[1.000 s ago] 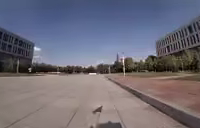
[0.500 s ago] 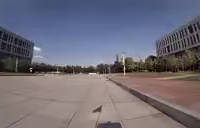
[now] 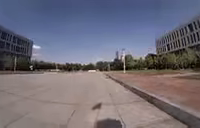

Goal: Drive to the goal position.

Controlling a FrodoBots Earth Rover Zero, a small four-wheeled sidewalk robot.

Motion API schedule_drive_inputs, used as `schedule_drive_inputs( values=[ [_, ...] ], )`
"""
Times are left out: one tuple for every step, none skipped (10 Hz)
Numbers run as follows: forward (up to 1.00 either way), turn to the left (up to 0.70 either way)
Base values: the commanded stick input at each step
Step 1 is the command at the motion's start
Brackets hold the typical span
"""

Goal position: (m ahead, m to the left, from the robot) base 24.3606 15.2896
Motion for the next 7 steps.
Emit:
schedule_drive_inputs(
  values=[
    [0.70, 0.00],
    [0.70, 0.00],
    [0.70, 0.00],
    [0.70, 0.00],
    [0.70, 0.00],
    [0.70, 0.00],
    [0.70, 0.00]
  ],
)
